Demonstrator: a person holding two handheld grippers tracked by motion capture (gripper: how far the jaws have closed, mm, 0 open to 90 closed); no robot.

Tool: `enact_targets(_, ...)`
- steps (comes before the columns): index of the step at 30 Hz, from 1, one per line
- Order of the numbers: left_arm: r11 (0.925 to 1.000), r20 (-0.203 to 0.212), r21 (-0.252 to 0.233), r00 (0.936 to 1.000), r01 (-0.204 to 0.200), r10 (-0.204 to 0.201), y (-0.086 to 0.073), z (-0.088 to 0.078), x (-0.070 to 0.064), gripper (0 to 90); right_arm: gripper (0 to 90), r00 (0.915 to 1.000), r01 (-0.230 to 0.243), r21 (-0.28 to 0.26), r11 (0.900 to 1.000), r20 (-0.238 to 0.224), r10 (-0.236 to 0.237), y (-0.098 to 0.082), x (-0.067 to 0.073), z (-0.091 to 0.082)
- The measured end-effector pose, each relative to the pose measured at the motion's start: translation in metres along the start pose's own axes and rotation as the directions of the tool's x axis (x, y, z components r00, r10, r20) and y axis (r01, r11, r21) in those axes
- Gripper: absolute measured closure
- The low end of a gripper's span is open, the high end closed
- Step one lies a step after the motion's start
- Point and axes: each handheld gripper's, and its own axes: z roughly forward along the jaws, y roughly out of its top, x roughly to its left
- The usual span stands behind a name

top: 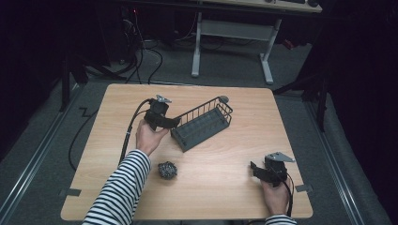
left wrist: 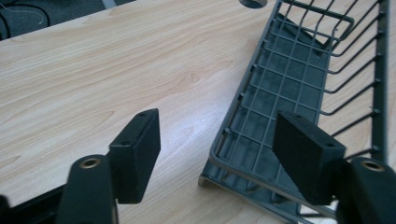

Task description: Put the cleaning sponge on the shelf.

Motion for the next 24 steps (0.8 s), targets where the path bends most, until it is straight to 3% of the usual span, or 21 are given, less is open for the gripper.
enact_targets(8,0.9994,-0.006,0.034,1.0,0.001,-0.001,-0.003,0.012,0.003,41.3,34.5,1.0,0.001,-0.001,1.0,-0.001,-0.001,0.0,0.0,0.0)
enact_targets(16,0.9991,0.019,0.038,0.9997,-0.018,0.017,-0.003,0.019,0.001,60.0,34.3,1.0,0.002,-0.001,1.0,-0.002,-0.002,0.0,0.0,0.0)
enact_targets(24,0.9984,0.03,0.055,0.9995,-0.012,0.01,-0.004,0.019,0.0,70.0,34.3,1.0,0.001,-0.001,1.0,-0.003,-0.001,0.0,0.0,0.0)
